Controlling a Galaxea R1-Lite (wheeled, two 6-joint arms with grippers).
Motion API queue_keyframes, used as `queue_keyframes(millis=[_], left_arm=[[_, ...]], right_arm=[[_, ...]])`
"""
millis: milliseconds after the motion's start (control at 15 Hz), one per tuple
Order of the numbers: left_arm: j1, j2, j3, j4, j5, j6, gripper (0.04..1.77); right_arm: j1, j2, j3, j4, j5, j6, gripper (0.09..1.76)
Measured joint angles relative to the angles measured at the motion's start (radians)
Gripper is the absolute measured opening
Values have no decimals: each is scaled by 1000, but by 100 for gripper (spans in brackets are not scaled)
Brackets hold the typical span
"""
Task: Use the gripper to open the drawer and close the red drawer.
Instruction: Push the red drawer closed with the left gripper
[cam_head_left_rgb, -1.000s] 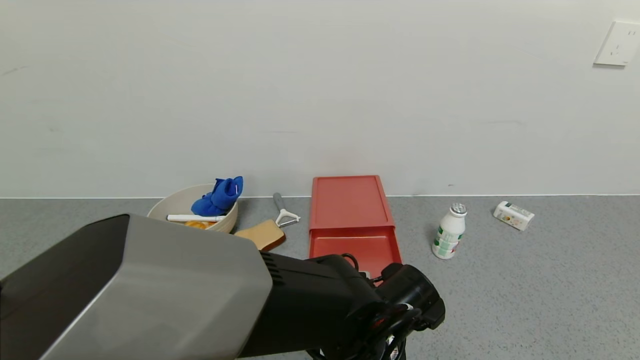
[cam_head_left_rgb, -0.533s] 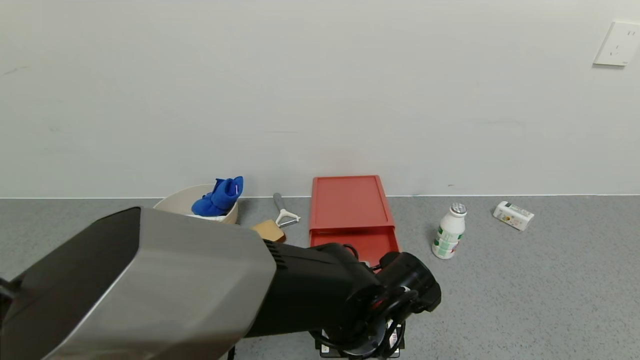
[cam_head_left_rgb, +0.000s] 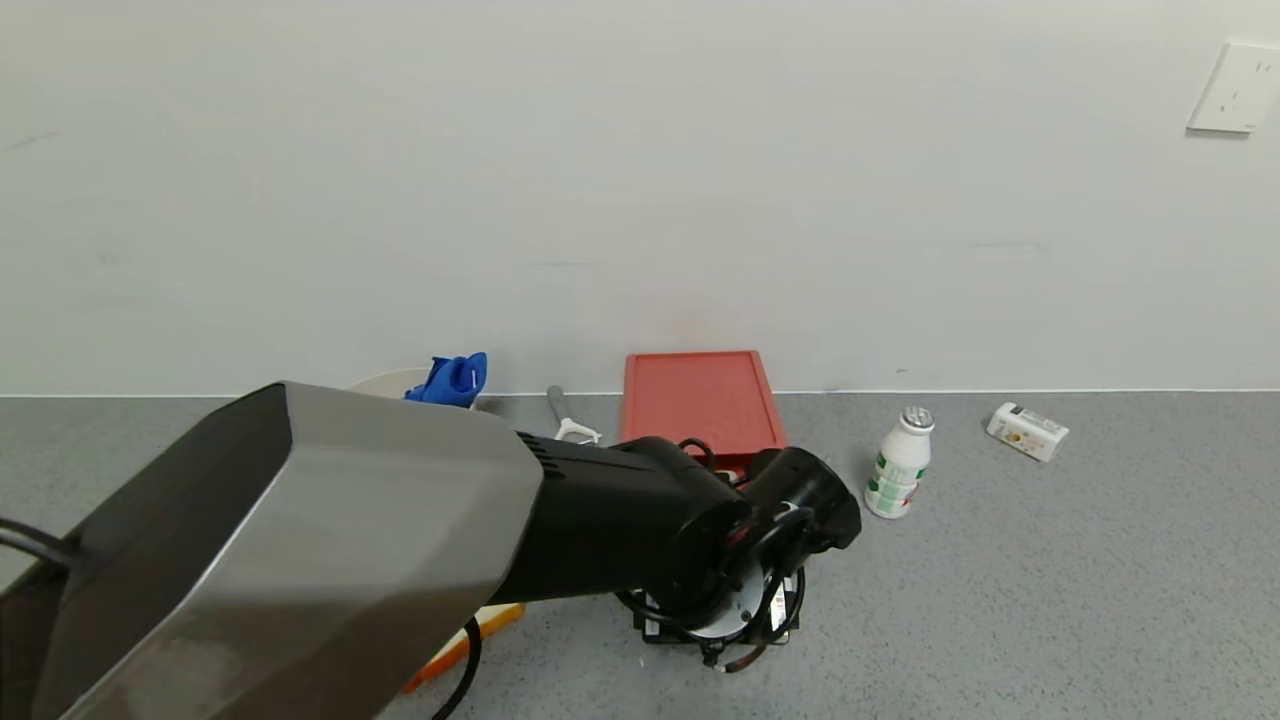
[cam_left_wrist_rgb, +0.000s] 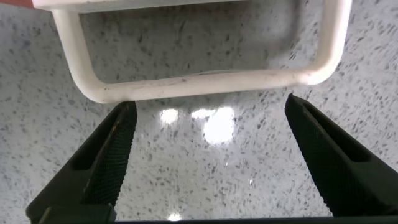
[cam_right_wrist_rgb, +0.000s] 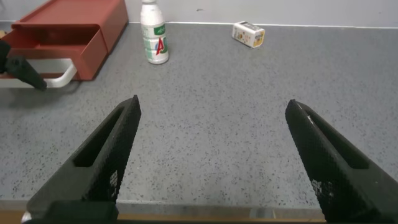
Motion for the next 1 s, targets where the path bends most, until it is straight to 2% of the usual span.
queue_keyframes(millis=[1000], left_arm=[[92,79,-149,7,21,114,172]], right_arm=[[1,0,0,0,0,0,171]])
